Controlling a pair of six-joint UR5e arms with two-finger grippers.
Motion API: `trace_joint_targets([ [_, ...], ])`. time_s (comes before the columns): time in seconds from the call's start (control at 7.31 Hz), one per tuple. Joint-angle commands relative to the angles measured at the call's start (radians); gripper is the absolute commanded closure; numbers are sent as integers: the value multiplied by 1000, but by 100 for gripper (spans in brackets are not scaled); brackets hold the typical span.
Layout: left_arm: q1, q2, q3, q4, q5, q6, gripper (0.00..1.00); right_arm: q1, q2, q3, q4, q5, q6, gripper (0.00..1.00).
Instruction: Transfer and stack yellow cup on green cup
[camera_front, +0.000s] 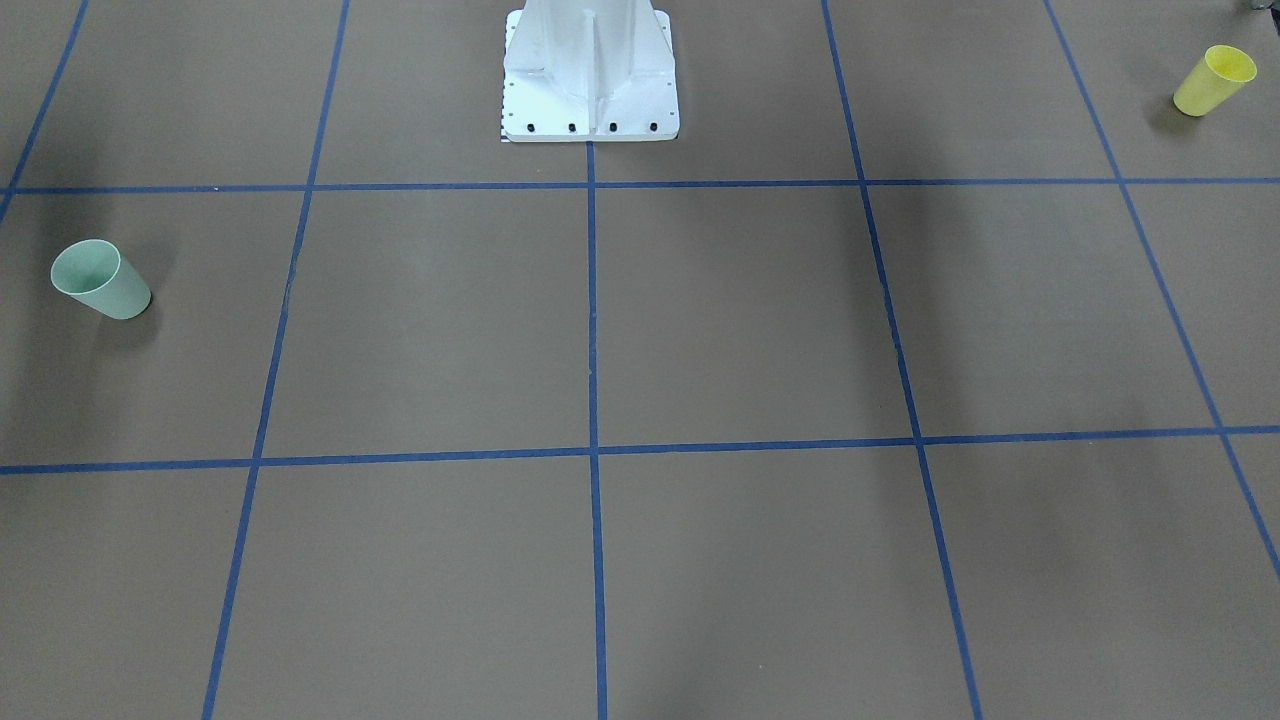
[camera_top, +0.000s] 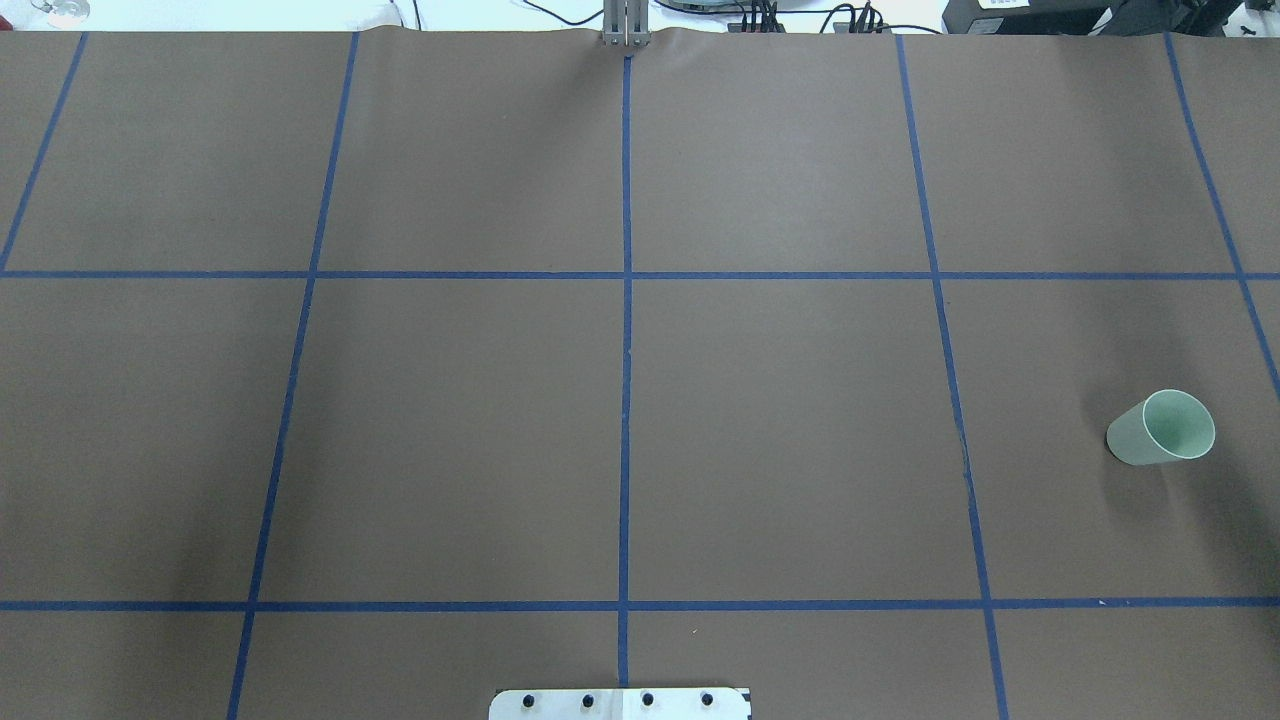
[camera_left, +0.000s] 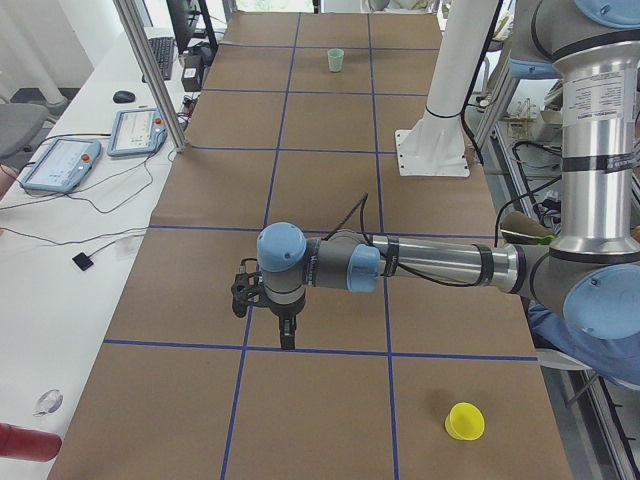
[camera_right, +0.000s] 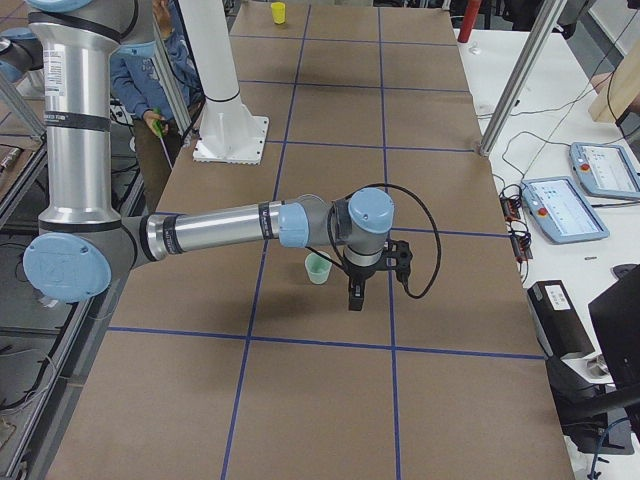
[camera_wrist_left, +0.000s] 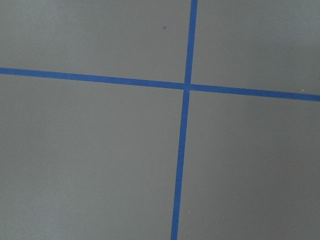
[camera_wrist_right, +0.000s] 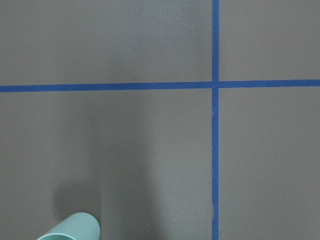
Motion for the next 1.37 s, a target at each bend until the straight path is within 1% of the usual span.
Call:
trace_joint_targets([
  [0.0,0,0,0,0,-5,-8,0,0,-3,0,0,-7,0,0],
  [1.23,3,1,-8,-5,-6,-2,0,0,-14,4,1,7,0,0],
])
